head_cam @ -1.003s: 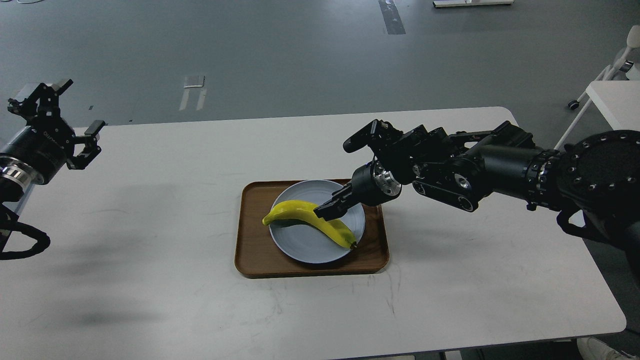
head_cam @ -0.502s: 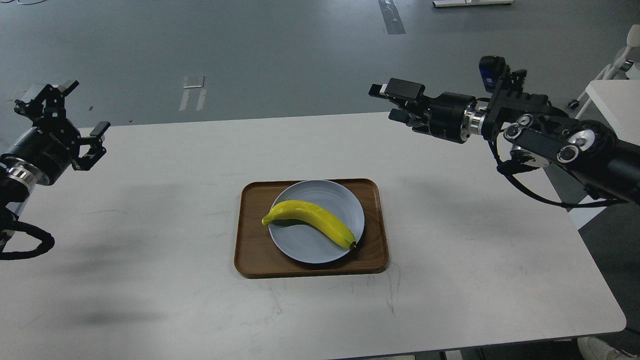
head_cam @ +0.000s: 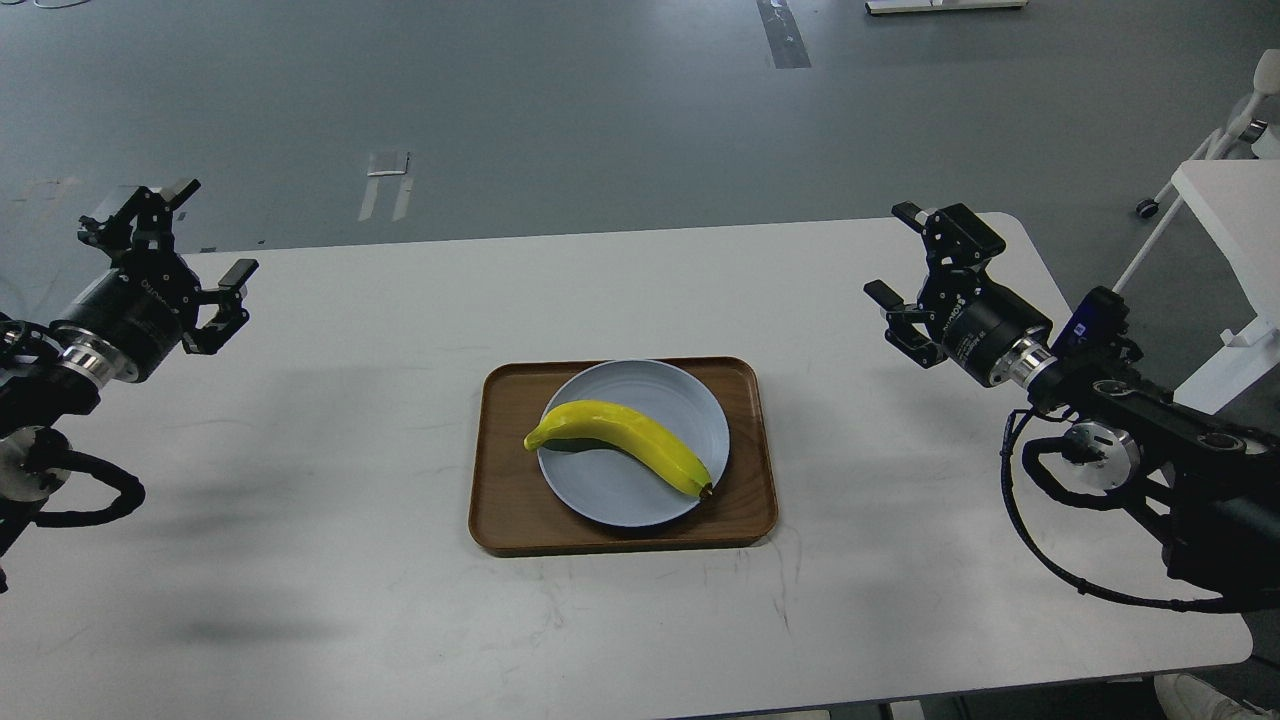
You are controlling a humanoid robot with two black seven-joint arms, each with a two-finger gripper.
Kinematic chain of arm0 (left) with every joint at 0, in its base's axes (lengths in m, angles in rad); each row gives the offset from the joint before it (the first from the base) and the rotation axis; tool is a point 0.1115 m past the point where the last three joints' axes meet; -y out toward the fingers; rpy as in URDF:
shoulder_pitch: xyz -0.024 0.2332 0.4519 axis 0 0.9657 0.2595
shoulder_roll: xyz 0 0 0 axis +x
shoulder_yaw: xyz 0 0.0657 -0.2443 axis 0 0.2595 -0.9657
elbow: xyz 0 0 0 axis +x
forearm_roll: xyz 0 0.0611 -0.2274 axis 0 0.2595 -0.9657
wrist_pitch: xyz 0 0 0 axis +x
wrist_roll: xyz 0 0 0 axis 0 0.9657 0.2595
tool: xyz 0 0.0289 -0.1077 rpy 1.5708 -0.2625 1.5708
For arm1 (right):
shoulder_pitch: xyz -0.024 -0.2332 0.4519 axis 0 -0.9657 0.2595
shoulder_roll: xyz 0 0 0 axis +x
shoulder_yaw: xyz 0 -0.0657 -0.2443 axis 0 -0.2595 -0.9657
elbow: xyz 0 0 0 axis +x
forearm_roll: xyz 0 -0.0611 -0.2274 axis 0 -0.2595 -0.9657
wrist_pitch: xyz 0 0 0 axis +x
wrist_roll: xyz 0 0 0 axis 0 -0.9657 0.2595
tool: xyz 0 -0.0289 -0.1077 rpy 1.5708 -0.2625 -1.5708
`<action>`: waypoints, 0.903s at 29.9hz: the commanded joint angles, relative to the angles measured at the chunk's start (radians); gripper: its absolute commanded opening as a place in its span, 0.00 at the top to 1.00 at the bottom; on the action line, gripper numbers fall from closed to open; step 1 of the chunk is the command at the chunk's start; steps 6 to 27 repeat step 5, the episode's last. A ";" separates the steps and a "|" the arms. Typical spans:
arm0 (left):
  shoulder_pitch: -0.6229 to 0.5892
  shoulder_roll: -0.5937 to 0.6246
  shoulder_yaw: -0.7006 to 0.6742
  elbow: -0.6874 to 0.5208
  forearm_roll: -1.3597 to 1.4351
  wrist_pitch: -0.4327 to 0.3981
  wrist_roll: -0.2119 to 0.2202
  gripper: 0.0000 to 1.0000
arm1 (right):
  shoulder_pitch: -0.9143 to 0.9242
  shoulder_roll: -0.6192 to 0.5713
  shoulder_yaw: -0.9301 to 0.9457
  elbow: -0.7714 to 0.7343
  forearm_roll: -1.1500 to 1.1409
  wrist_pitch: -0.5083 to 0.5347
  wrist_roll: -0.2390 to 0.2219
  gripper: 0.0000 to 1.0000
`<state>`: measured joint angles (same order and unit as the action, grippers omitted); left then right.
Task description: Place banana on plate with both arms
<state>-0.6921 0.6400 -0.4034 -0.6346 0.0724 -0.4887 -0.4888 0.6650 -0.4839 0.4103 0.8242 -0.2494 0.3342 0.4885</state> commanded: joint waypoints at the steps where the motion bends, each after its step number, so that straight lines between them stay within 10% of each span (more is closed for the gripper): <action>1: 0.000 -0.005 0.000 0.003 0.001 0.000 0.000 0.01 | -0.022 -0.005 0.005 0.027 0.012 0.000 0.000 0.01; 27: 0.002 -0.003 0.000 0.003 0.003 0.000 0.000 0.01 | -0.025 -0.004 0.004 0.029 0.012 0.002 0.000 0.00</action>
